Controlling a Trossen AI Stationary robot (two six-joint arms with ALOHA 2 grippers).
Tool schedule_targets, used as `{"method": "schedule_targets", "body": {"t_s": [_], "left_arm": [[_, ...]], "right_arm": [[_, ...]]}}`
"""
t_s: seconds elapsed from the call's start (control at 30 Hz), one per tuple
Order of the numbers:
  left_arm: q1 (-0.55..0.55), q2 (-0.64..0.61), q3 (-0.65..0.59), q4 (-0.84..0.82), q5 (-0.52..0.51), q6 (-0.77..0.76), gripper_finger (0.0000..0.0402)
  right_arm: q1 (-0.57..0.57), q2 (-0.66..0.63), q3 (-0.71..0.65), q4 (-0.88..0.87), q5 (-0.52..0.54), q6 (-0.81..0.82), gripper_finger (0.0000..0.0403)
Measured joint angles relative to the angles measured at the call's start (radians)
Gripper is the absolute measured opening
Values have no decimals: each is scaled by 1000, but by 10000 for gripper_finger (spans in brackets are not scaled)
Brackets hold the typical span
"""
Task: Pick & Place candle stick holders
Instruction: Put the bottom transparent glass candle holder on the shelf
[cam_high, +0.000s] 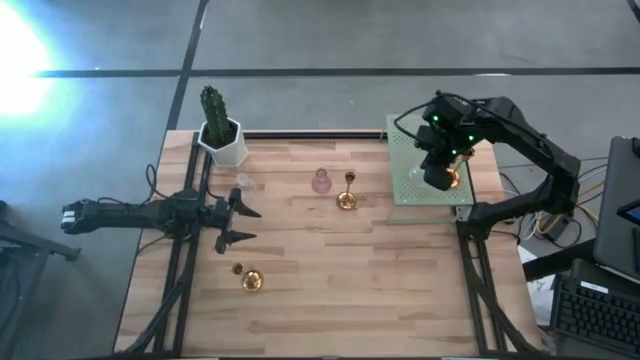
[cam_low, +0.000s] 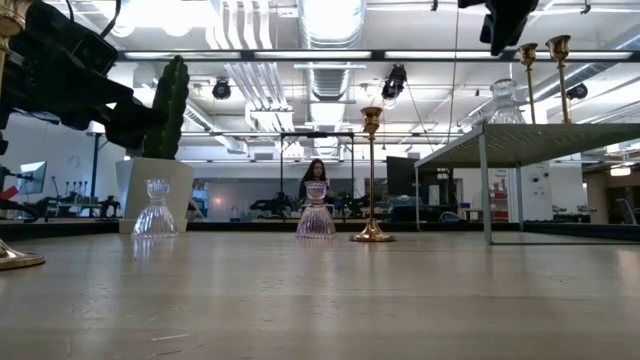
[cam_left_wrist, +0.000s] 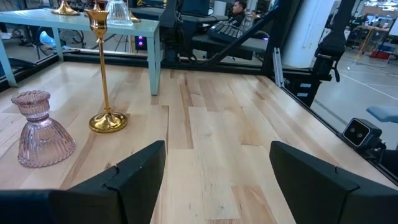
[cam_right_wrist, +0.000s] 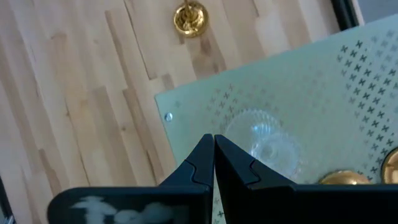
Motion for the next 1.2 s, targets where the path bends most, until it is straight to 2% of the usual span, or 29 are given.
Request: {"method": "schedule_targets", "body": {"t_s": [0.17,0.27,0.37,0.7,0.83,0.97,1.2], "left_arm": [[0,0,0,0,0,0,294],[0,0,0,0,0,0,294],[0,0,0,0,0,0,294],[0,0,0,0,0,0,294],[0,0,0,0,0,0,294],[0,0,0,0,0,0,294],[0,0,0,0,0,0,294]], "right_arm": [[0,-39,-29,1,4,23,8],[1,-46,-29,1,62,56,9],[0,-42,-30,1,75,54,18],[1,25,-31,1,80,48,123],[1,32,-31,2,91,48,150],[0,24,-31,1,136,69,154],[0,24,-31,1,133,203,139]]}}
